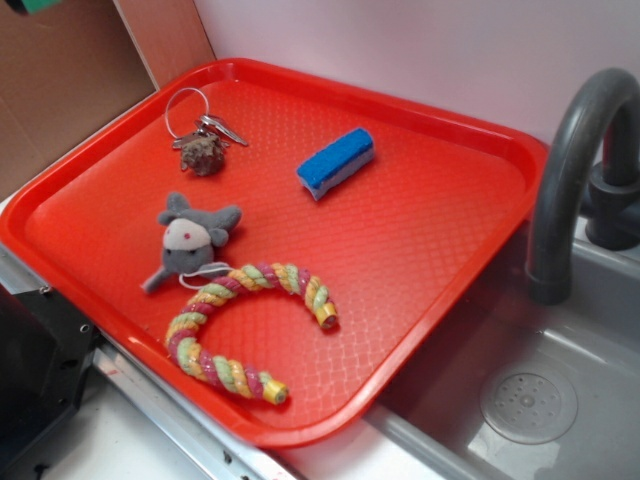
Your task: Grab the green block.
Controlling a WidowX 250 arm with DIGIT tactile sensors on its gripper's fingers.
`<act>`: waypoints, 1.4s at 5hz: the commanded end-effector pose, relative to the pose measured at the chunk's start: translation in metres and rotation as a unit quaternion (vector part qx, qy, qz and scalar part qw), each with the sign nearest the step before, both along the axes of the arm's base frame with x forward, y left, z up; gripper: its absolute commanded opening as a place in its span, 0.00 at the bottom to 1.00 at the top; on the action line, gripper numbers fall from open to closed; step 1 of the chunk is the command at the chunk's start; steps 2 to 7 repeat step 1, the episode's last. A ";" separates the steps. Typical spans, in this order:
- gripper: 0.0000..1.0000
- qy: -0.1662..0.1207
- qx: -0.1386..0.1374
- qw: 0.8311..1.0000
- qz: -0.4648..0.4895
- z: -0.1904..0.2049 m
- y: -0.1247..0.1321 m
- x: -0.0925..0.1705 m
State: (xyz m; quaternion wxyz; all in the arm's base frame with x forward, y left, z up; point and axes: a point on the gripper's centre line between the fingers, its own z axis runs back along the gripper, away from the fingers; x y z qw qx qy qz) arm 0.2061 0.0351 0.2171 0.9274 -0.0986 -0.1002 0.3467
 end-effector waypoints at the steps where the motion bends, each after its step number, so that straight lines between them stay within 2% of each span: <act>1: 0.00 -0.048 0.025 0.998 0.010 0.020 -0.003 -0.031; 7: 0.00 -0.048 0.025 0.998 0.010 0.020 -0.003 -0.031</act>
